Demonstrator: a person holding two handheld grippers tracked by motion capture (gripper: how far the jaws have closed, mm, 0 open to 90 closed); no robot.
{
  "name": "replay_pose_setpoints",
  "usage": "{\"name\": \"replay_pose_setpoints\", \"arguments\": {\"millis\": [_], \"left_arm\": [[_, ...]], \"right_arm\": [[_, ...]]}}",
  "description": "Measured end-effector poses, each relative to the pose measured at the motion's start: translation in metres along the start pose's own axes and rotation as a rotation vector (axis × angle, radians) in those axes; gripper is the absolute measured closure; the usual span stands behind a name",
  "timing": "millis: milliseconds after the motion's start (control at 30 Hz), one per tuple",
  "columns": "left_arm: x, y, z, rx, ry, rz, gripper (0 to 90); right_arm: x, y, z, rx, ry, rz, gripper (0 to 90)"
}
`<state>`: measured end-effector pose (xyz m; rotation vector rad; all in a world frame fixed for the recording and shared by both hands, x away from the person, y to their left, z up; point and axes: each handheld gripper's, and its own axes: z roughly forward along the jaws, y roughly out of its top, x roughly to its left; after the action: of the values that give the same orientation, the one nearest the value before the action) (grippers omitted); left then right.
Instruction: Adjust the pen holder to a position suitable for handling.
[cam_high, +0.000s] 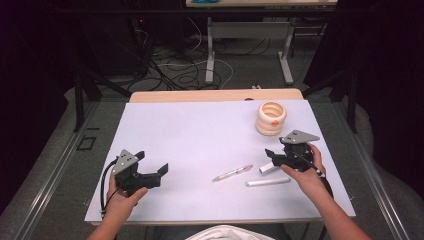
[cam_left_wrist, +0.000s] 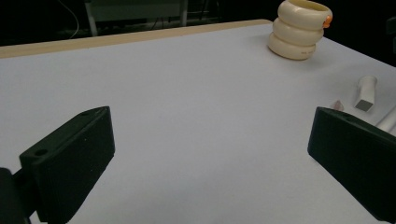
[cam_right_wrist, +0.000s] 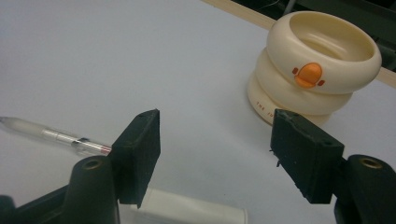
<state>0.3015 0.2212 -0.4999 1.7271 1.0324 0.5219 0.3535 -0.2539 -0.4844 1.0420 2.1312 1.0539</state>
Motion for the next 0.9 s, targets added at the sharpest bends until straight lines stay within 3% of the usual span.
{"name": "replay_pose_setpoints", "arguments": {"millis": [267,500,700,900], "left_arm": [[0.000,0.000,0.002,0.008,0.000,0.002,0.7],[0.000,-0.001,0.002,0.008,0.005,0.002,0.7],[0.001,-0.001,0.002,0.010,0.004,0.002,0.7],[0.001,-0.001,0.003,0.016,0.003,0.005,0.7]], "right_arm": [[-0.009,0.019,0.013,0.077,0.009,-0.094,32.8],[-0.018,0.039,0.019,0.110,0.008,-0.112,30.9],[-0.024,0.056,0.023,0.133,0.003,-0.161,30.8],[-0.031,0.073,0.026,0.163,-0.002,-0.147,31.8]]}}
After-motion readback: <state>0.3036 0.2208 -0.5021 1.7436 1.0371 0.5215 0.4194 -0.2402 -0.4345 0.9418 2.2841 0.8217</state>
